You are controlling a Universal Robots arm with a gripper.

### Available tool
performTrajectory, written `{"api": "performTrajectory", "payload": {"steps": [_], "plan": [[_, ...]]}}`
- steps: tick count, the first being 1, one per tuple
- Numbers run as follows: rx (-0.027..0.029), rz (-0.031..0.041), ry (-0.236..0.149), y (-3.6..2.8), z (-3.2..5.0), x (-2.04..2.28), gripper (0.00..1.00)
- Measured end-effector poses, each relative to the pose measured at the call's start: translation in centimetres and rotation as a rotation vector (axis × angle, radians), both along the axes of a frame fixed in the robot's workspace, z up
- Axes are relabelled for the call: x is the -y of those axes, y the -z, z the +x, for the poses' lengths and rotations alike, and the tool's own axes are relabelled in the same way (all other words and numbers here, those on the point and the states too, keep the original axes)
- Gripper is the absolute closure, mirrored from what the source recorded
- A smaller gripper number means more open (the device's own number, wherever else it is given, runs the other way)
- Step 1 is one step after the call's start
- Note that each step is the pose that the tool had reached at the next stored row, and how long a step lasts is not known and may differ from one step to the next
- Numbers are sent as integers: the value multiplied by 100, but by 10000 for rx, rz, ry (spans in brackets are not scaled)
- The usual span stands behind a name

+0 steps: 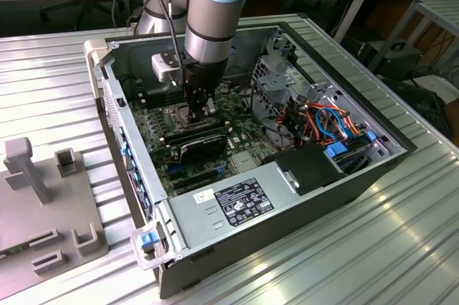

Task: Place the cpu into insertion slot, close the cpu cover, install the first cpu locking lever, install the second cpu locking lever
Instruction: 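Install the second cpu locking lever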

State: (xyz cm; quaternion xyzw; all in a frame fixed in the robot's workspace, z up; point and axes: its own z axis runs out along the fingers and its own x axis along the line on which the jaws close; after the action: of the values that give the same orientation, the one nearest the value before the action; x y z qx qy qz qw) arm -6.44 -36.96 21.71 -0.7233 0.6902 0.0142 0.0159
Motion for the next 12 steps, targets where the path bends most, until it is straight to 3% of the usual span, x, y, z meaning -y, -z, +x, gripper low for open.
{"api": "performTrajectory", "payload": {"steps": [3, 8, 12], "plan": [[1, 0, -1, -79, 22, -5, 89], [2, -2, 0, -324, 26, -7, 89], [1, -7, 0, -341, -2, -2, 89]]}}
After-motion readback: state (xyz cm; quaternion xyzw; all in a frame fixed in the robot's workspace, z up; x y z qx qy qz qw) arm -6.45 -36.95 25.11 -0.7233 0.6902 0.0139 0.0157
